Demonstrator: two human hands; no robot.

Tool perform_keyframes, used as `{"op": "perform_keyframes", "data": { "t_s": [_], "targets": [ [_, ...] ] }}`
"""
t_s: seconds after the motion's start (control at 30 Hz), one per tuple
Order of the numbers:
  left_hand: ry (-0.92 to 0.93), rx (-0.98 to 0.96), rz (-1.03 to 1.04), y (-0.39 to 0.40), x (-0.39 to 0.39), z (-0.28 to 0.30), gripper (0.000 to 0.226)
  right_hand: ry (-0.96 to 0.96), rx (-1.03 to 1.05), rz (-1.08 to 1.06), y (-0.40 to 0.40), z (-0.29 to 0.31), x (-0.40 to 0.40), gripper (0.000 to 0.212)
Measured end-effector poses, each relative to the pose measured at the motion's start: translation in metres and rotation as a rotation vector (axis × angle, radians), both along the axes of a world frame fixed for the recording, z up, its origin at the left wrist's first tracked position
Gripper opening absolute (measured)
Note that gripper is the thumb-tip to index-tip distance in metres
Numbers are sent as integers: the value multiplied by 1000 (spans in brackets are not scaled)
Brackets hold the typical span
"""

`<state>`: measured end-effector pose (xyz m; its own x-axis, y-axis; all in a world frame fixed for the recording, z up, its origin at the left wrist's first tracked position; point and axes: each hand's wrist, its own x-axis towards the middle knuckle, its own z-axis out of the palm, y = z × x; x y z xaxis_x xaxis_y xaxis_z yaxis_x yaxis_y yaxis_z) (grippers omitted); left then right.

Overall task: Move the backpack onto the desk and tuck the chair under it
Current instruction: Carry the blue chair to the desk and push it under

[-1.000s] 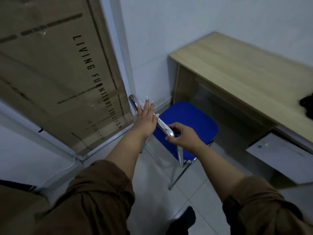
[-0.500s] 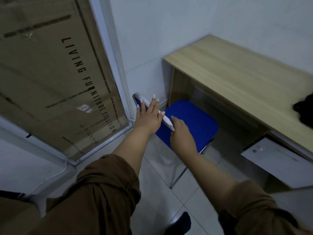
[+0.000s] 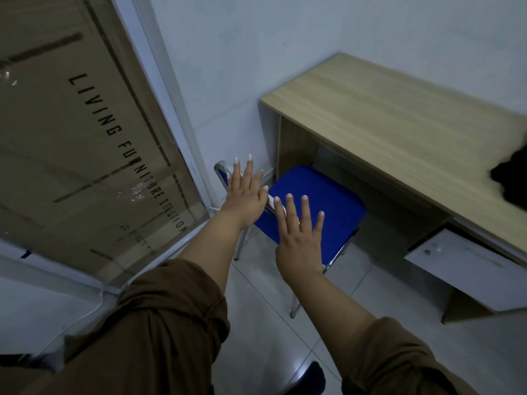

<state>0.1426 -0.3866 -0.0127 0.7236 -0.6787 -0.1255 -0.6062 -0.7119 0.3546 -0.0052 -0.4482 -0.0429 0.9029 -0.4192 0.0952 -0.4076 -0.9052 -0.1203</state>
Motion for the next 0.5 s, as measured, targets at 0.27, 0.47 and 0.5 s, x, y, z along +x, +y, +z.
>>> {"op": "perform_keyframes", "data": {
  "t_s": [0.27, 0.47, 0.5],
  "targets": [
    [-43, -9, -3, -61, 31, -11, 57, -46, -25, -29, -59, -8, 26, 91],
    [-119, 110, -78, -113, 60, -17, 60, -32, -11, -31, -107, -4, 46, 89],
    [-116, 115, -77, -125, 65, -18, 64, -31, -10, -34, -118, -4, 49, 88]
  ]
}}
